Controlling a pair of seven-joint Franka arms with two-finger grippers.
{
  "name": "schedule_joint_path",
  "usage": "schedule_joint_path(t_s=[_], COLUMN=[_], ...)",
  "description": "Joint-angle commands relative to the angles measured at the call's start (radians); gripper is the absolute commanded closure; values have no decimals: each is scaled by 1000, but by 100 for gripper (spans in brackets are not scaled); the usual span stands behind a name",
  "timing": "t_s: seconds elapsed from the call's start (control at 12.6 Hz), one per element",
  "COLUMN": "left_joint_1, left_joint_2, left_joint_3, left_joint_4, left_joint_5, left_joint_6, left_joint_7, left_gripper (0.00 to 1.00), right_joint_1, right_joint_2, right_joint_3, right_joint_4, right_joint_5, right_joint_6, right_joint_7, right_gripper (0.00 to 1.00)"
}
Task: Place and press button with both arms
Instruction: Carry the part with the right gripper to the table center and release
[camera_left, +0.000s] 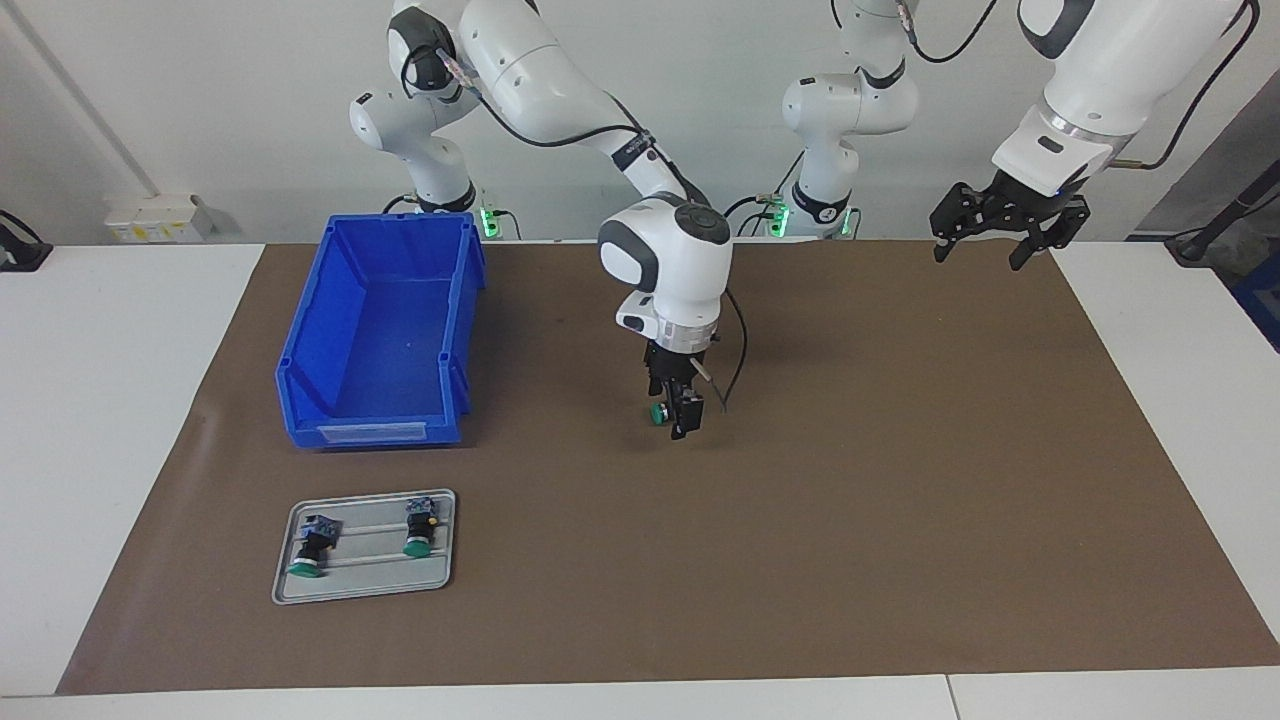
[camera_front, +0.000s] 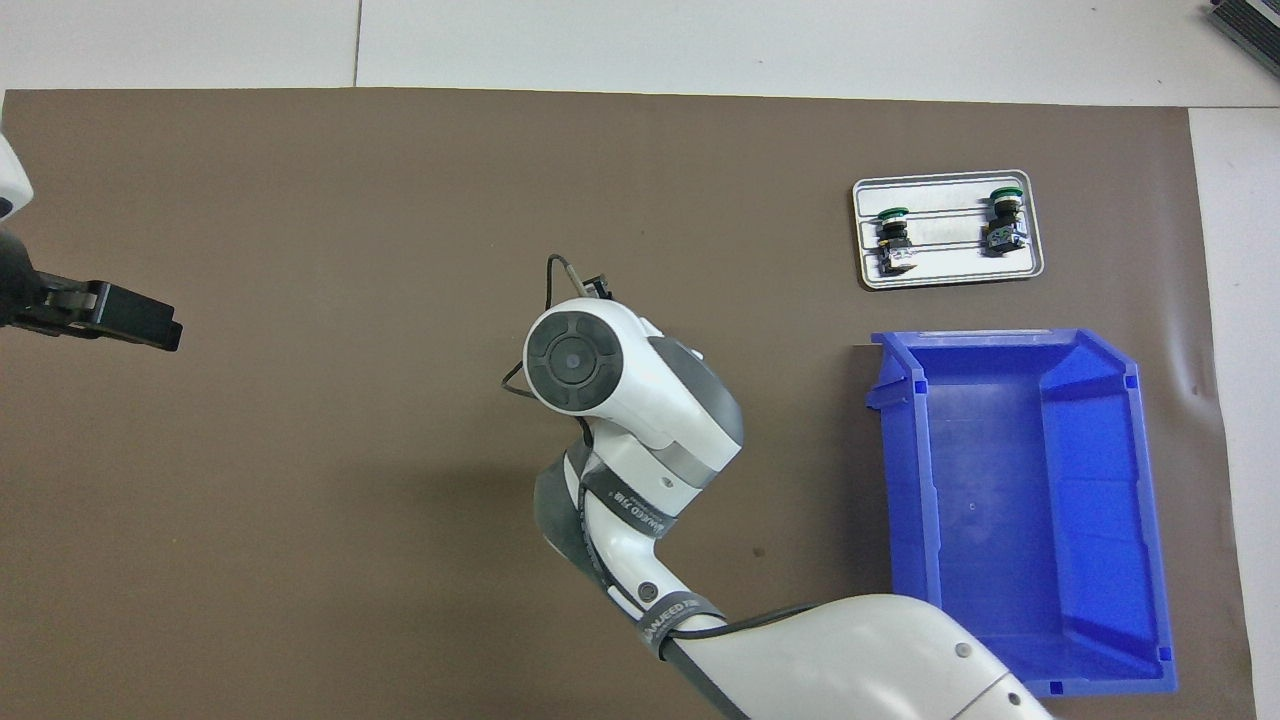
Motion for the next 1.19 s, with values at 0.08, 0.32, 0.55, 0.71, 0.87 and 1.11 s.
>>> schedule_joint_path(t_s=[0.08,0.32,0.55,0.71,0.87,1.11], left_joint_1=[10,10,10,10,10,10], left_joint_2=[-24,-24,-24,-24,-24,-24], left_joint_3=[-9,-9,-9,-9,-9,-9], left_joint_4=[-25,-25,-25,-23,-25,-25], left_joint_5=[16,16,16,16,16,16], left_joint_6=[-2,-2,-2,-2,-2,-2], left_joint_7=[-10,-10,-10,-10,-10,-10], left_gripper=[0,0,0,0,0,0], right_joint_1=[-141,-258,-399,-476,-546,-643], right_joint_2=[-165,-230,-294,-332,-372,-444], right_joint_3=[14,14,14,14,14,14], right_joint_4=[-37,-34,-36,-36,-36,-30], right_joint_5=[88,104,160,188,204,227], right_joint_6=[-107,-190,-228,-282,-331,-424], right_joint_7=[-435,-805,-1192,-1396,-1550,-1749], right_gripper=[0,0,0,0,0,0])
